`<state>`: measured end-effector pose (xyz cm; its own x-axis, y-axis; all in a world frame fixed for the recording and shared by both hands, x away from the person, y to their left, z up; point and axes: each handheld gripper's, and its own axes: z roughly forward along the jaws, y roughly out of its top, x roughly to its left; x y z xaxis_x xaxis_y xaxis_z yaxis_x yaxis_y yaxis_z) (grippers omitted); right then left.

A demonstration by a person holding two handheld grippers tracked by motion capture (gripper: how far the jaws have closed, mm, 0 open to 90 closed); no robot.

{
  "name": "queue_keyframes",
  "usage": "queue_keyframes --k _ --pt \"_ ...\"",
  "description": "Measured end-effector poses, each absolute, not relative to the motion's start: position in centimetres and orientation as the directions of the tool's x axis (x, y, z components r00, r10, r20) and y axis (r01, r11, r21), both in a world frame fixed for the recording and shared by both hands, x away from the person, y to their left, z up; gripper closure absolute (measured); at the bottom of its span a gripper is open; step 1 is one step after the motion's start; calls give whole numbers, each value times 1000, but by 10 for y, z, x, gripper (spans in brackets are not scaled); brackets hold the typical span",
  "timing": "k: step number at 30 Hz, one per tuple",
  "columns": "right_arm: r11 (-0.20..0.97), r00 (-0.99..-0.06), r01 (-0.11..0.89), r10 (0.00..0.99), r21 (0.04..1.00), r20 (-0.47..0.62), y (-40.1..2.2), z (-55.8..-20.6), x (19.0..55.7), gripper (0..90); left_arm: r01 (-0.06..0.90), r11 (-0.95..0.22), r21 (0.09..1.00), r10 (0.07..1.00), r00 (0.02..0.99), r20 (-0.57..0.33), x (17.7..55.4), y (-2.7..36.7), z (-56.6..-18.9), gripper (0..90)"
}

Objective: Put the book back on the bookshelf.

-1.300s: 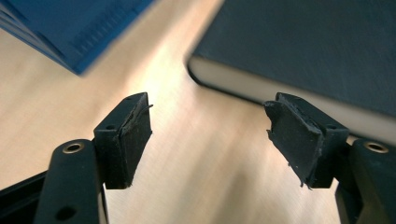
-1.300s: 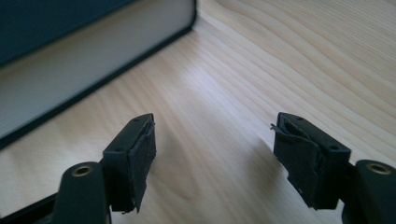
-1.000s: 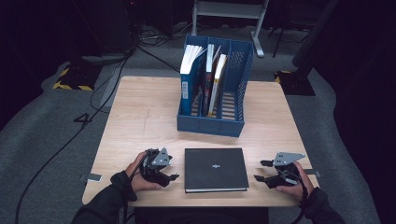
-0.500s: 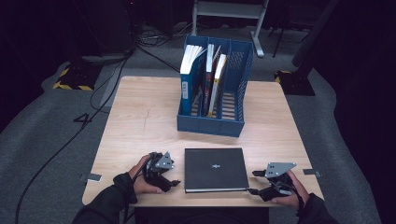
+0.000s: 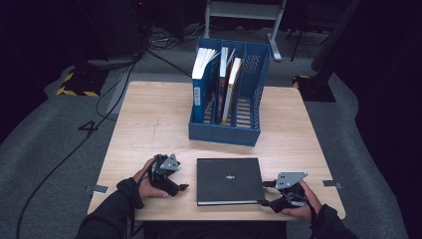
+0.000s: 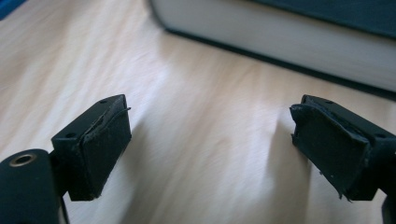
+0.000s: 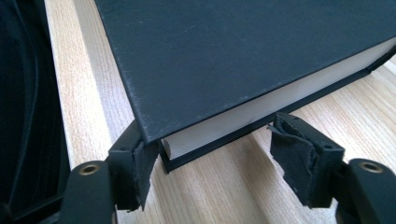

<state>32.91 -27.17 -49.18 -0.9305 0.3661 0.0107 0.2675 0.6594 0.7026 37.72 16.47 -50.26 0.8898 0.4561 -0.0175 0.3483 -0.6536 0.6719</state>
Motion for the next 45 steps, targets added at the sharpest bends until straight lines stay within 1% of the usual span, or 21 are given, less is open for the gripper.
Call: queue_keyframes --k 1,2,3,4,6,13,15,19,21,23,25,27,30,33,34,35,38,40,43,45 --pt "659 -931 264 366 704 6 -272 -492 329 376 359 -649 671 470 882 -17 380 167 -502 132" --pt "655 -927 263 374 709 -2 -273 -491 329 414 369 -646 668 481 877 -20 382 168 -501 167" --pt "651 -923 264 385 712 -10 -274 -491 329 438 386 -643 662 499 866 -20 386 170 -500 170" --pt "641 -911 276 413 716 -18 -277 -491 330 453 396 -636 662 514 858 -19 390 170 -499 179" --pt "624 -894 300 449 721 -17 -281 -490 334 456 400 -628 667 520 854 -22 396 171 -500 214" --pt "597 -867 331 499 731 -15 -283 -491 343 456 361 -647 671 464 885 -29 408 166 -500 208" --pt "590 -861 338 509 733 -13 -284 -491 346 465 336 -659 673 423 905 -38 410 162 -500 201" --pt "577 -853 355 521 736 3 -286 -492 350 476 305 -674 673 372 927 -48 414 155 -500 201" --pt "572 -850 357 527 738 2 -286 -492 352 504 275 -690 670 338 940 -37 414 151 -500 203" --pt "565 -844 365 536 740 7 -287 -493 354 521 262 -694 670 302 951 -60 416 146 -499 202" --pt "563 -843 365 537 741 7 -287 -493 356 539 254 -700 668 286 956 -63 417 142 -498 202" --pt "561 -840 369 542 741 8 -287 -493 358 566 255 -694 673 281 957 -73 417 139 -499 203" --pt "556 -839 373 544 743 15 -287 -493 361 588 255 -691 676 259 961 -97 416 134 -499 207" --pt "556 -841 373 541 743 17 -287 -493 362 604 252 -692 677 251 963 -102 415 133 -498 217" --pt "554 -841 373 541 744 19 -287 -493 365 636 252 -694 675 249 963 -104 415 133 -498 218" --pt "554 -841 372 540 745 19 -287 -493 367 644 254 -688 680 233 964 -124 414 132 -498 224" --pt "551 -842 376 538 745 27 -286 -493 371 667 241 -692 680 203 970 -137 411 128 -498 239" --pt "557 -850 371 526 743 30 -285 -493 373 668 237 -698 676 205 970 -129 410 127 -497 227" --pt "559 -855 364 518 745 29 -284 -493 375 670 250 -692 678 208 967 -144 410 128 -497 229" --pt "563 -859 358 512 745 26 -284 -492 375 692 260 -692 674 216 965 -151 408 128 -497 233"
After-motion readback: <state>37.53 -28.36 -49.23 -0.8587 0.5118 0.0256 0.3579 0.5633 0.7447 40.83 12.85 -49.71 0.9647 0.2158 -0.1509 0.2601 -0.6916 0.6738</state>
